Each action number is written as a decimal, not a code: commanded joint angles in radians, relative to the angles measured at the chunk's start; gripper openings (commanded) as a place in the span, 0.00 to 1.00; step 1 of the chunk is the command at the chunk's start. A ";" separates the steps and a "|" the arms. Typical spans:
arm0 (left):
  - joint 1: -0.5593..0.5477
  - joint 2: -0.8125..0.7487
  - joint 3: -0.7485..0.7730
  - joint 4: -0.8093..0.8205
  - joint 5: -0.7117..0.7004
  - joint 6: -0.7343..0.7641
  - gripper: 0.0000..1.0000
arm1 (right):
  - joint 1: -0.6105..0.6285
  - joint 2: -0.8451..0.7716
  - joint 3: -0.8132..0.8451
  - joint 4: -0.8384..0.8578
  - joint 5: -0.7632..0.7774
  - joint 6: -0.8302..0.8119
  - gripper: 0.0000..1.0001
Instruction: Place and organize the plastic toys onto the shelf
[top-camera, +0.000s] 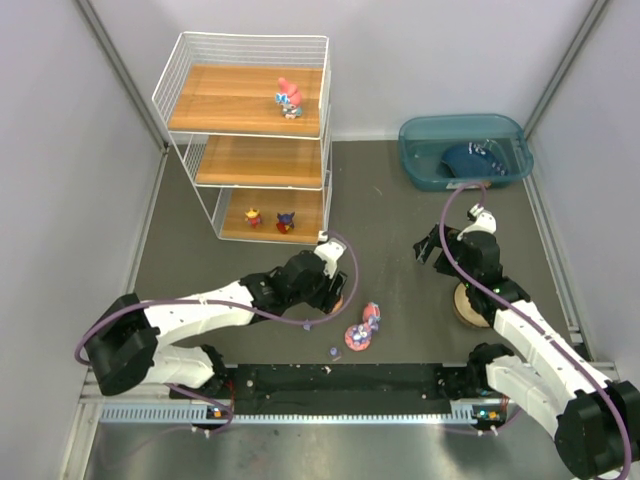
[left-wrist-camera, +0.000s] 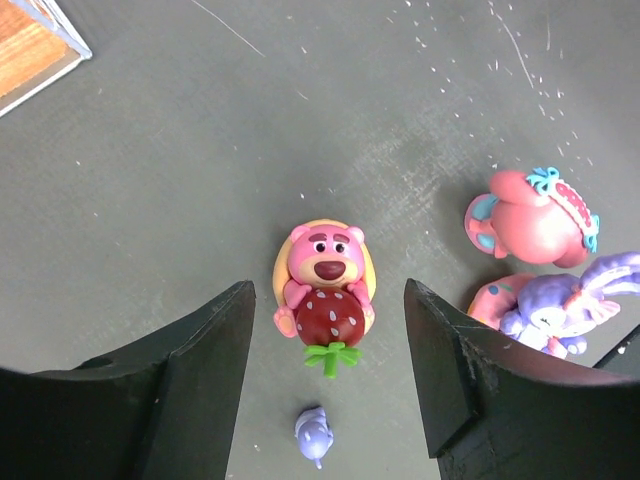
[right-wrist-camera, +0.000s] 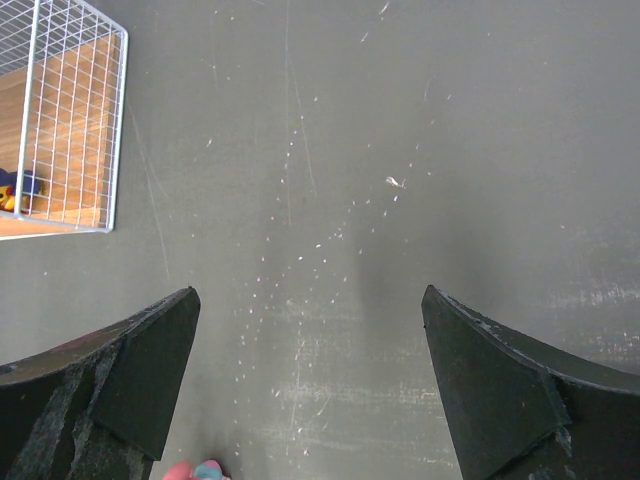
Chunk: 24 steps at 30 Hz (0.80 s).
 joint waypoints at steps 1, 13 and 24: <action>0.002 -0.032 -0.036 -0.008 0.042 0.003 0.67 | 0.008 -0.008 0.006 0.027 0.009 0.000 0.95; 0.002 -0.024 -0.069 0.020 0.050 -0.008 0.65 | 0.008 -0.005 0.006 0.028 0.007 0.000 0.95; 0.000 -0.003 -0.053 0.021 0.021 -0.008 0.65 | 0.008 -0.005 0.004 0.027 0.013 -0.001 0.95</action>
